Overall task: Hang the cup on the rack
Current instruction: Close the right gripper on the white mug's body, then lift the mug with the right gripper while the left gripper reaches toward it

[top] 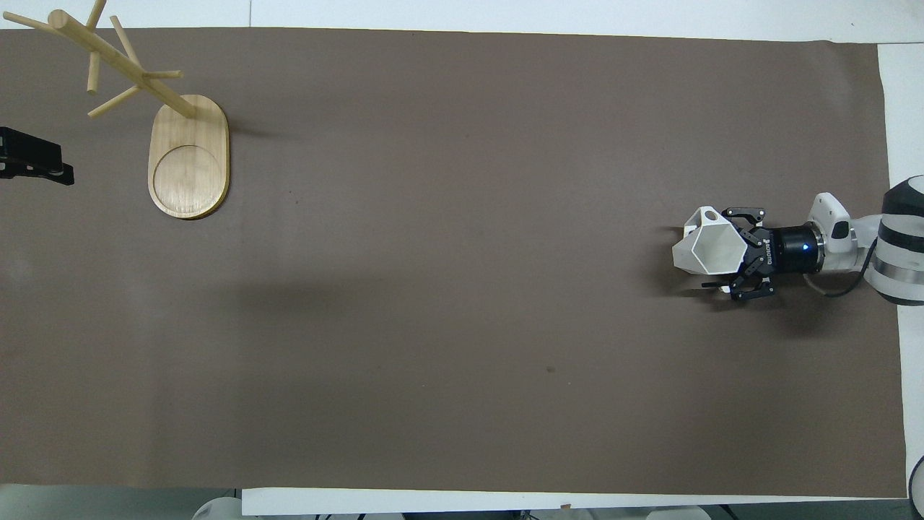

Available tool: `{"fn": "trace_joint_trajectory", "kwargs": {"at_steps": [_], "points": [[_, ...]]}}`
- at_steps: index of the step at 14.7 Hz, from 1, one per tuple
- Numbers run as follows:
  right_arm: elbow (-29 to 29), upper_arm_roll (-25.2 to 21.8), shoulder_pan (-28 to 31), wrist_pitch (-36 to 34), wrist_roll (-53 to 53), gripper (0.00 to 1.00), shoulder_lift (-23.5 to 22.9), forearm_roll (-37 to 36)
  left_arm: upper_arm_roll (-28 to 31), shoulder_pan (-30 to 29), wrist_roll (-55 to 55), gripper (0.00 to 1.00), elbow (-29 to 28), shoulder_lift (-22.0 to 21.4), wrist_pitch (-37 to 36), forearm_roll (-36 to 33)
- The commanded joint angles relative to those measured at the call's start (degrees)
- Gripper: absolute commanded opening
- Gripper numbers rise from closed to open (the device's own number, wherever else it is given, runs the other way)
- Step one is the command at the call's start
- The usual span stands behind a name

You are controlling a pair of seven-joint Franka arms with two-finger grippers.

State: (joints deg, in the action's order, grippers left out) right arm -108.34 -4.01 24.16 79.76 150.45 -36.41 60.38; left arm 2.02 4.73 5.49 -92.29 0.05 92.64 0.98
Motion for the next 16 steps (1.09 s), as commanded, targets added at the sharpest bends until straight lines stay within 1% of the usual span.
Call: {"fn": "trace_joint_trajectory", "kwargs": {"at_steps": [1, 4, 8, 9, 11, 12, 13, 14, 15, 16], "points": [[-1.52, 0.05, -0.69, -0.22, 1.34, 1.00, 1.60, 0.36, -0.87, -1.03, -0.66, 1.00, -0.96, -0.84, 0.00, -0.63], [-3.71, 0.05, -1.39, -0.22, 1.51, 1.00, 3.88, 0.27, -0.87, -1.03, -0.66, 1.00, -0.96, -0.84, 0.00, -0.63], [-4.16, -0.04, -2.27, 0.39, 2.74, 0.99, 3.98, 0.44, -0.96, -0.51, -0.14, 1.00, -0.78, -0.84, -0.08, -0.63], [-3.90, 0.05, -2.88, 0.48, 2.66, 0.92, 3.98, 0.44, -1.22, 0.02, -0.30, 1.00, -0.96, -0.84, 0.00, -0.63], [-3.19, -0.04, -4.38, 0.74, 2.40, 0.55, 4.59, 0.53, -1.31, 1.07, -0.31, 1.00, -0.96, -0.84, 0.00, -0.63], [-3.02, -0.04, -4.82, 1.35, 1.26, 0.45, 5.81, 0.53, -1.31, 0.99, -0.31, 1.00, -1.04, -0.84, 0.00, -0.63], [-3.01, 0.14, -5.69, 3.10, -1.80, 0.42, 7.04, 0.62, -1.23, 0.64, -0.22, 1.00, -1.05, -0.84, -0.17, -0.63], [-3.01, 0.14, -8.05, 4.60, -5.05, 0.42, 9.05, 1.06, -1.31, 0.72, 0.04, 1.00, -1.13, -0.93, -0.78, -0.63], [-3.01, 0.14, -12.08, 6.79, -8.65, 0.42, 10.73, 2.28, -1.14, 0.90, -0.04, 1.00, -0.96, -0.84, 0.08, -0.63], [-3.01, 0.14, -14.90, 9.16, -11.38, 0.42, 11.35, 6.12, -1.22, 0.73, -0.04, 1.00, -0.96, -0.84, 0.26, -0.63]]}}
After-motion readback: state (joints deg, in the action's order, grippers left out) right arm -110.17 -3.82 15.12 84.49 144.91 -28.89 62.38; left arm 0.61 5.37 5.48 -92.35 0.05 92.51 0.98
